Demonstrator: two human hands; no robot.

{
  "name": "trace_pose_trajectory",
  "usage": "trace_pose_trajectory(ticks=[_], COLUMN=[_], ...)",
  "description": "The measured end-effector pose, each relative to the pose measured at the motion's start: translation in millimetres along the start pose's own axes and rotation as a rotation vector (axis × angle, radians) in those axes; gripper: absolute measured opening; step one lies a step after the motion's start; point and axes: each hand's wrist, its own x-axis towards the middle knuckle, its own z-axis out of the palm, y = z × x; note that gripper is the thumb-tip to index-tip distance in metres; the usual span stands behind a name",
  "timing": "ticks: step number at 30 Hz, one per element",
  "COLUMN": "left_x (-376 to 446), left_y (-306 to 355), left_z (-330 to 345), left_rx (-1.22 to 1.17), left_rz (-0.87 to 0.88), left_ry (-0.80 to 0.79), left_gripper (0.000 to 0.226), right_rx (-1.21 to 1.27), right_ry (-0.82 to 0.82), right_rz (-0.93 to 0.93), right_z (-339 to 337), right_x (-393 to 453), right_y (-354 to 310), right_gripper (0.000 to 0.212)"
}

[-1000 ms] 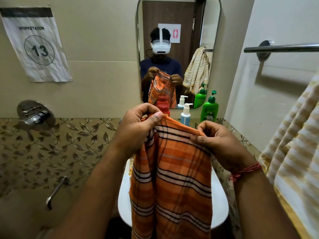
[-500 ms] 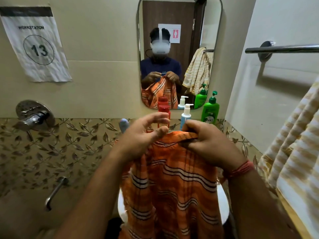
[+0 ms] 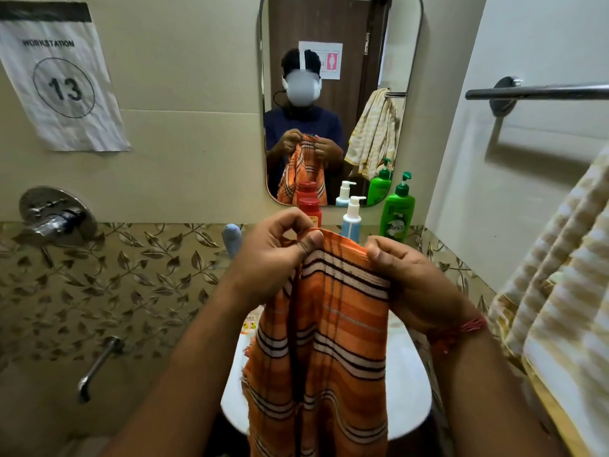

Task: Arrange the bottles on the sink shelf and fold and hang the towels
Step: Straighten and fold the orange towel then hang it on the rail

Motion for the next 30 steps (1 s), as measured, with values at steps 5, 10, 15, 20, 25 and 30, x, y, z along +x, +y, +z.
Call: trace_pose_trajectory(ticks=[5,10,15,20,25,30], left_x=[6,12,3,2,0,3], left_y=[0,-17,-21,0,-2,-9], left_z=[-12,-38,-24,2,4,-3], left_rx=[-0.145,-0.236,0.182,0.155,-0.051,-0.225], left_rz=[-0.036,-0.132,-0.147,-0.115,-0.150,-0.113], left_ry=[0.238,0.619,0.485,-0.116,-0.183,0.119], left_gripper=[0.029,0.024,0.008,0.040,0.033,0.020], right_rx=[0.090,-0.650,-0.852,-0.995,-0.881,-0.383], right_ry=[0.093,0.167,0.361,0.105,0.177,0.132], right_rz=[0.084,0.187,-0.099,-0.224,-0.258,-0.033], right_z=[-31,-52,-27,22,24,0], right_x=[-1,-7,0,17,22,6], right_y=[33,41,26,-8,-21,-6], right_gripper=[0.049,0.041,0.032,0.022,0.031,0.031])
